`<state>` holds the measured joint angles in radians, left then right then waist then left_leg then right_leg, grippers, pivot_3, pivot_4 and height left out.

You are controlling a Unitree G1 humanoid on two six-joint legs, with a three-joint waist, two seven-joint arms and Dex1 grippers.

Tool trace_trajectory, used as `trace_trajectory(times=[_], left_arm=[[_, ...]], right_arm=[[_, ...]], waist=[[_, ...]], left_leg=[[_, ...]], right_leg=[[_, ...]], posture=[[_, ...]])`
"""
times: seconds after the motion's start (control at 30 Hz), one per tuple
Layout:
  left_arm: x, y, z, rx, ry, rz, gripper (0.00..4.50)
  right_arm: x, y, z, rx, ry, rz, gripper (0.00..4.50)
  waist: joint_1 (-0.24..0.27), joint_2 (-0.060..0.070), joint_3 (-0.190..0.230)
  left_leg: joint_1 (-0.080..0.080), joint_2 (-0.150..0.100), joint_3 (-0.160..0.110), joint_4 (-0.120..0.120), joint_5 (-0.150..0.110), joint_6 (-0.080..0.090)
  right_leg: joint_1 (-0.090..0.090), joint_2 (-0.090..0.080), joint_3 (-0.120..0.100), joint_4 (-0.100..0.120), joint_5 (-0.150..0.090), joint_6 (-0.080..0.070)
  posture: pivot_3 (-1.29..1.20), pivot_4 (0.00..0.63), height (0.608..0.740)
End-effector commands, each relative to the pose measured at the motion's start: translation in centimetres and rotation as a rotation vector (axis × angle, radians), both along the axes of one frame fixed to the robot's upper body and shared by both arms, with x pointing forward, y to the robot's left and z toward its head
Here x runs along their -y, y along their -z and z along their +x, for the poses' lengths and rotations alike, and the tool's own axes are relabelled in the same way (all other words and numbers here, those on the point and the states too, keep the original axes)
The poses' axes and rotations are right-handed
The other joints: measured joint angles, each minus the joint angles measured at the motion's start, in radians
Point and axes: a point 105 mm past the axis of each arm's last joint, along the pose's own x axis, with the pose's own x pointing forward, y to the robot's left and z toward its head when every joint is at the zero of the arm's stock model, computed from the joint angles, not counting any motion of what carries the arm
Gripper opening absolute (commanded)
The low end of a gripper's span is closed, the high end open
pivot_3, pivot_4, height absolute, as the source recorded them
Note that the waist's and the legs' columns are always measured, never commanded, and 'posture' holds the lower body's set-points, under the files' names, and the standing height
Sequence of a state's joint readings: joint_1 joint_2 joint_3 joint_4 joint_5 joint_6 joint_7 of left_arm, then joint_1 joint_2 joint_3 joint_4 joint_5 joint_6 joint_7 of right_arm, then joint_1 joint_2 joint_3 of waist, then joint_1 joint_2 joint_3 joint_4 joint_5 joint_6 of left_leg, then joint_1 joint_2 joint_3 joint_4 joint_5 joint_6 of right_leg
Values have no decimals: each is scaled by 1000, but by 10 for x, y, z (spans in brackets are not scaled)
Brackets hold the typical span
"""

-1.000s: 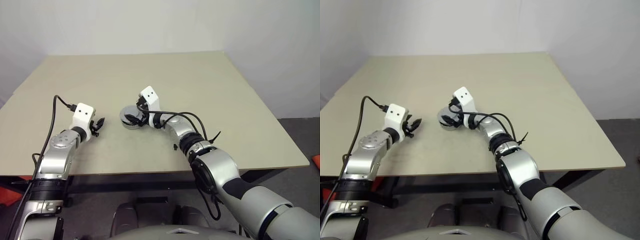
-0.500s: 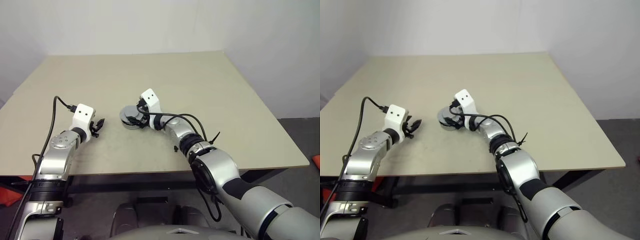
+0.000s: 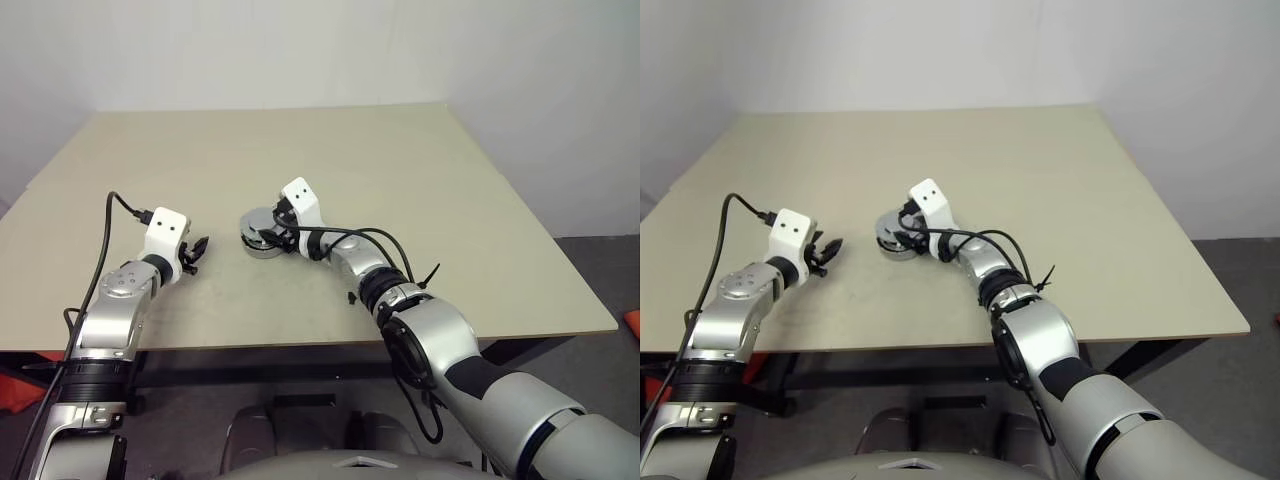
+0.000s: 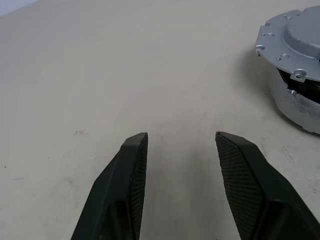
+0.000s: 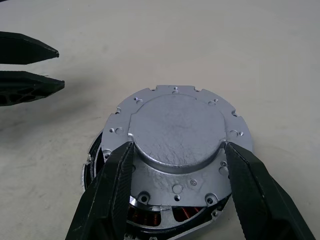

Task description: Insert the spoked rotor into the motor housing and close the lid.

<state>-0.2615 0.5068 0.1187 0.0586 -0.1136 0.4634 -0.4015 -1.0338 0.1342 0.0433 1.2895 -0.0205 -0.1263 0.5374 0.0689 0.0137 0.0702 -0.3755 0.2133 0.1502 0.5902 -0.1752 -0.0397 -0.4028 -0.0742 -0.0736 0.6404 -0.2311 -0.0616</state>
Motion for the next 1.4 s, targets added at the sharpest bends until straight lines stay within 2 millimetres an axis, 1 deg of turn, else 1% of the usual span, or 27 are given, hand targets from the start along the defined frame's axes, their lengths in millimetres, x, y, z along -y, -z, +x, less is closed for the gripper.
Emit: trace_trajectory(times=[0.03, 0.17, 0.3, 0.4, 0.43, 0.5, 0.57, 0.73, 0.8, 0.87, 0.97, 1.03, 1.1, 1.2, 1.23, 1.27, 1.3, 1.4], left_arm=[[-2, -18, 4, 65, 2, 14, 2273], [-1, -17, 3, 63, 3, 11, 2273], [1, -15, 4, 60, 8, 8, 2273], [4, -15, 6, 62, 14, 2, 2273], [5, -15, 7, 62, 16, 2, 2273], [7, -14, 8, 63, 18, -1, 2273], [8, -14, 8, 64, 19, -3, 2273], [8, -14, 10, 69, 18, -6, 2273], [8, -13, 10, 70, 18, -7, 2273], [8, -13, 9, 70, 18, -8, 2273], [9, -12, 9, 69, 17, -10, 2273], [9, -12, 9, 70, 16, -11, 2273], [8, -13, 9, 72, 14, -11, 2273], [7, -13, 9, 74, 11, -10, 2273], [7, -13, 9, 74, 10, -9, 2273], [7, -13, 9, 74, 9, -9, 2273], [6, -13, 9, 74, 7, -9, 2273], [5, -13, 8, 73, 5, -9, 2273]], right_arm=[[-36, -14, -17, 7, -90, 102, 3188], [-35, -35, -18, 32, -180, 192, 3188], [-35, -51, -25, 78, -305, 227, 3188], [-32, -74, -27, 127, -387, 262, 3188], [-31, -79, -27, 139, -400, 265, 3188], [-29, -85, -25, 190, -416, 207, 3188], [-26, -82, -25, 263, -451, 89, 3188], [-7, -52, -32, 367, -615, -238, 3188], [1, -46, -32, 407, -666, -343, 3188], [4, -49, -32, 440, -699, -387, 3188], [2, -61, -31, 489, -721, -409, 3188], [-1, -64, -31, 517, -730, -427, 3188], [-5, -66, -32, 539, -741, -440, 3188], [-9, -63, -34, 555, -762, -466, 3188], [-10, -60, -36, 556, -775, -475, 2922], [-10, -57, -38, 555, -788, -482, 2851], [-10, -55, -39, 555, -799, -488, 2617], [-11, -50, -41, 556, -812, -499, 1673]], waist=[[0, 0, 0], [0, 0, 0], [0, 0, 0], [1, 0, 0], [1, 0, 0], [1, 0, 0], [0, 0, 0], [3, -1, 0], [3, -1, 0], [2, -1, 0], [-4, -1, 0], [-5, -1, 0], [-3, -1, 0], [-1, -1, 0], [1, -1, 0], [2, -2, 1], [2, -2, 1], [1, -2, 1]], left_leg=[[0, 0, 0, 0, 0, 0], [0, 0, 0, -2, 0, 0], [-1, 0, 0, -4, 0, 0], [-1, 0, 1, -5, 0, 0], [-1, 0, 1, -5, 0, 0], [-1, 0, 0, -5, 0, 0], [-1, 0, 0, -5, 0, 0], [-1, -1, 0, -5, 0, 0], [-1, -1, 0, -5, 0, 0], [-1, -1, 0, -5, 0, 0], [-2, 0, 1, -5, 0, 0], [-2, 0, 1, -5, 0, 0], [-2, 1, 1, -5, 0, 0], [-2, 0, 1, -5, 0, 0], [-2, 0, 1, -5, 0, 0], [-2, 0, 0, -5, 0, 0], [-3, 0, 0, -5, 0, 0], [-3, 0, 0, -4, 0, 0]], right_leg=[[0, 0, 0, 0, 0, 0], [-1, 0, 0, -1, 0, 0], [-1, 0, 0, -3, 0, 0], [-1, 0, 0, -3, 0, -1], [-1, 0, 0, -4, 0, -1], [-1, 0, 0, -4, 0, -1], [-1, 0, 0, -4, 0, -1], [-1, 0, 0, -4, 0, -1], [0, 0, 0, -4, 0, -1], [-1, 0, 0, -4, 0, -1], [-2, 0, 0, -4, 0, -1], [-2, 1, 0, -3, 0, -1], [-2, 1, -1, -3, -1, -2], [-2, 1, -1, -3, -1, -2], [-2, 1, -1, -3, -1, -2], [-2, 1, -1, -3, -1, -2], [-2, 1, -1, -3, -1, -2], [-2, 1, -1, -3, -1, -2]], posture=[[0, 0, 740], [0, 0, 740], [0, 0, 740], [0, 0, 740], [0, 0, 740], [0, 0, 740], [0, 0, 740], [0, 0, 740], [0, 0, 740], [0, 0, 740], [0, 0, 740], [0, 0, 740], [0, 0, 740], [0, 0, 740], [0, 0, 740], [0, 0, 740], [0, 0, 740], [0, 0, 740]])
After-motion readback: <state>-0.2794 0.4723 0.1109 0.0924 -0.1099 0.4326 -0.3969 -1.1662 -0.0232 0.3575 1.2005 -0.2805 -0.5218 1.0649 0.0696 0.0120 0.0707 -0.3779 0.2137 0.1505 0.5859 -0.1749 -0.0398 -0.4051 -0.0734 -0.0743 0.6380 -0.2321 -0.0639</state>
